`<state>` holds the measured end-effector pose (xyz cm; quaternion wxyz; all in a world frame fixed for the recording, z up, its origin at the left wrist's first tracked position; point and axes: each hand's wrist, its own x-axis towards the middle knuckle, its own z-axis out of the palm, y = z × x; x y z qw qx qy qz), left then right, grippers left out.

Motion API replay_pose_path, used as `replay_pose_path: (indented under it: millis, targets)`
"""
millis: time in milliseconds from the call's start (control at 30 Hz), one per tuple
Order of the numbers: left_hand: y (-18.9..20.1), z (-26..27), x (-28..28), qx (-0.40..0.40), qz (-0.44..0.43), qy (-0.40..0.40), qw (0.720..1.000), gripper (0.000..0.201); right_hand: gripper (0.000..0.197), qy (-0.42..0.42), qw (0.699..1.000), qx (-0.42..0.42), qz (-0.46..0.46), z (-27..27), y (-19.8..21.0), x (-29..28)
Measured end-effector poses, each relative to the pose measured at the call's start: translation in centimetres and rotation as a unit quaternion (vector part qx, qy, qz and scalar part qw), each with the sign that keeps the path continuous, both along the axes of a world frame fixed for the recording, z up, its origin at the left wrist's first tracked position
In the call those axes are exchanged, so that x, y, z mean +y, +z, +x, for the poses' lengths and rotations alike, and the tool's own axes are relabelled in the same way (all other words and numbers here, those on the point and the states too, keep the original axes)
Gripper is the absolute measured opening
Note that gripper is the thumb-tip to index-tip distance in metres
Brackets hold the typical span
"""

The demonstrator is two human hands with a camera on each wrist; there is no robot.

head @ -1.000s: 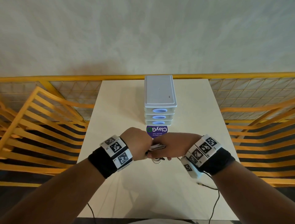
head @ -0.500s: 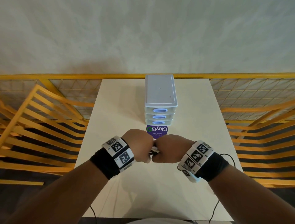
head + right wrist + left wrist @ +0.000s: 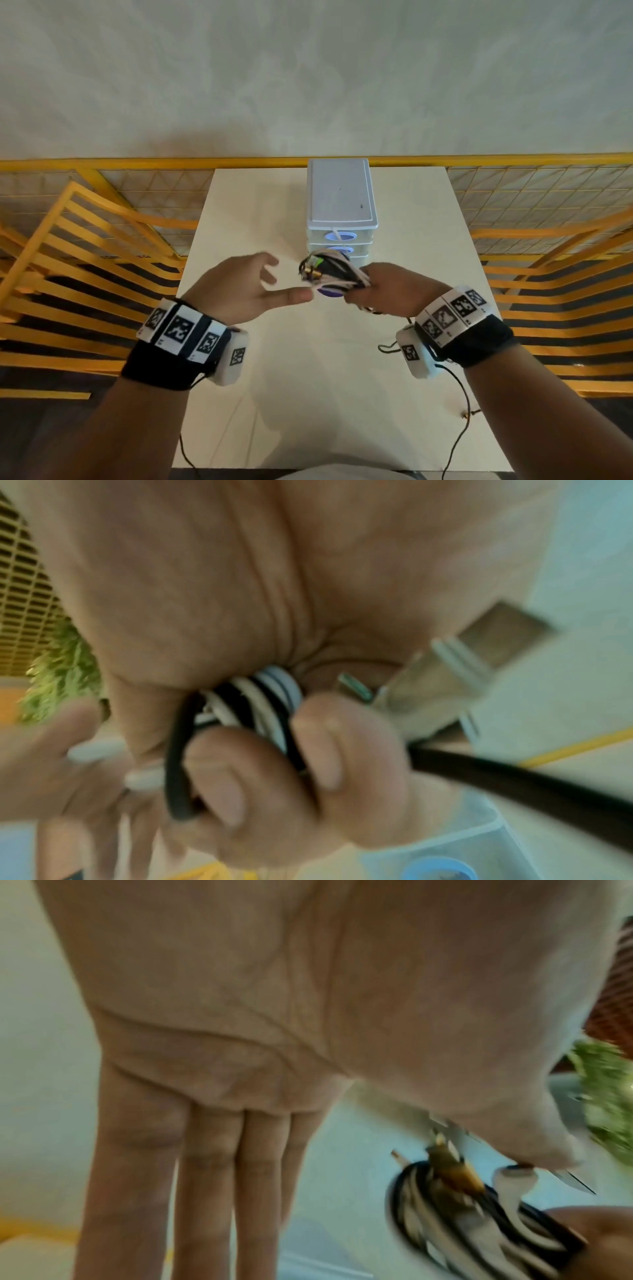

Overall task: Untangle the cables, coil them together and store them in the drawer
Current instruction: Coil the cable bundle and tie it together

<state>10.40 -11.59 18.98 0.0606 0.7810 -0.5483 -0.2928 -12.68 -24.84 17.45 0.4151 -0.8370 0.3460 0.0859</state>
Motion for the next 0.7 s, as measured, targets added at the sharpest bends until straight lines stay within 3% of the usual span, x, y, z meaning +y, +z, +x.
replay_pose_path:
  millis: [67, 133, 200, 267, 367, 433, 467, 533, 600, 700]
  targets:
    - [-1.5, 0.3, 0.5, 0.085, 0.017, -0.006, 0.996, 0.122, 0.029, -0.034, 0.998, -0.037, 0.025, 0.0, 0.5, -0.4]
    - [-2.6, -0.4, 0.7, 0.183, -0.021, -0.010, 0.983, 0.115, 0.027, -0.057, 0.995, -0.067, 0.048, 0.3, 0.7, -0.6]
    - [-3.6, -1.8, 0.5, 0.291, -0.085, -0.013, 0.953, 0.093, 0.025, -0.068, 0.989, -0.100, 0.083, 0.7, 0.9, -0.4]
    - [-4.3, -4.0, -0.3, 0.407, -0.145, -0.004, 0.902, 0.072, 0.028, -0.054, 0.986, -0.118, 0.103, 1.2, 1.2, 0.1]
    - [-4.5, -6.7, -1.9, 0.595, -0.183, 0.043, 0.781, 0.089, 0.034, 0.005, 0.986, -0.130, 0.105, 2.1, 1.6, 1.4]
    - [-4.2, -7.6, -2.7, 0.666, -0.193, 0.075, 0.717, 0.078, 0.032, 0.007, 0.984, -0.138, 0.109, 2.6, 1.8, 2.1]
    - [-4.2, -7.7, -3.0, 0.683, -0.199, 0.090, 0.697, 0.066, 0.030, 0.002, 0.984, -0.139, 0.110, 2.7, 2.1, 2.3]
    - [-3.8, -7.9, -3.2, 0.690, -0.221, 0.125, 0.677, 0.043, 0.027, 0.003, 0.985, -0.135, 0.110, 2.9, 2.6, 2.4]
    - [-3.8, -8.2, -3.2, 0.689, -0.236, 0.157, 0.666, 0.036, 0.022, 0.006, 0.984, -0.127, 0.125, 2.9, 3.0, 2.4]
    - [-3.5, -8.2, -3.0, 0.659, -0.257, 0.182, 0.683, 0.036, 0.018, 0.005, 0.983, -0.114, 0.146, 3.1, 2.9, 2.7]
